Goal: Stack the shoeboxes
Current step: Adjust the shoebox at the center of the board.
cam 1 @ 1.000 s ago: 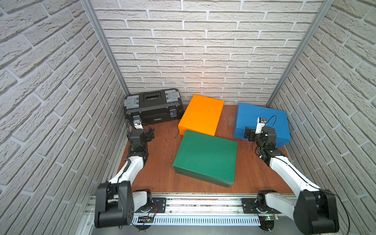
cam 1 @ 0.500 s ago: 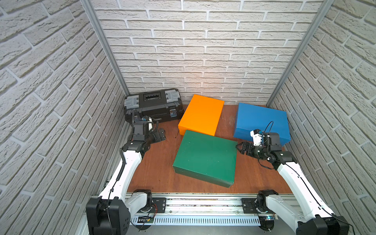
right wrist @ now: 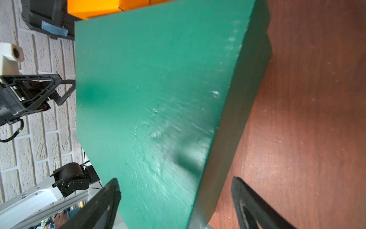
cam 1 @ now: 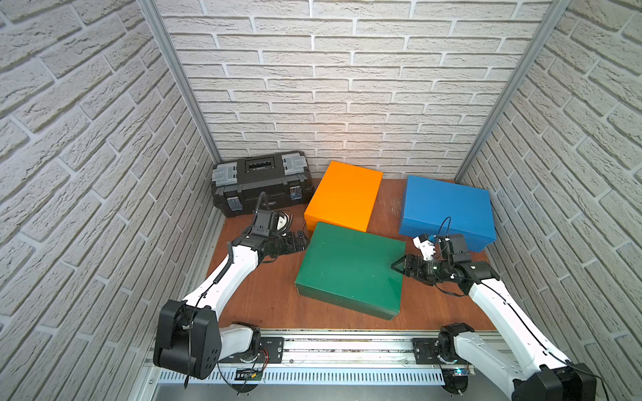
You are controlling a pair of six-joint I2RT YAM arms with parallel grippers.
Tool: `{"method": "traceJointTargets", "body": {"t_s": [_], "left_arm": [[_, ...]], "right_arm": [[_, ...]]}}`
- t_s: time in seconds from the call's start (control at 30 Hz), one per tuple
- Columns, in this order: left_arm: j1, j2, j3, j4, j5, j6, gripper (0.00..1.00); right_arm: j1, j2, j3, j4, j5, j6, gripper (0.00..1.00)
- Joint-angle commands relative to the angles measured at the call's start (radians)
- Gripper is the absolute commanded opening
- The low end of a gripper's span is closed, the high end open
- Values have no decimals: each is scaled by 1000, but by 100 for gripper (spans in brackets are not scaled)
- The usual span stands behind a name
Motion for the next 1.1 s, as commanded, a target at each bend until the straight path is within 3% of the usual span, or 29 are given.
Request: {"method": "traceJointTargets", "body": {"t_s": [0.0, 0.17, 0.63, 1.07], "left_arm": [[-5, -27, -48, 20, 31, -50, 98], [-11, -115, -154, 79, 61, -130, 98], [-62, -249, -249, 14, 32, -141, 98], [-63, -230, -194, -44, -53, -117, 98]], "right_arm": [[42, 54, 28, 37, -3, -1, 88], [71, 141, 105, 35, 14, -40, 88], [113, 391, 232, 158, -10, -56, 86], [130, 432, 283, 164, 80, -46, 89]]}}
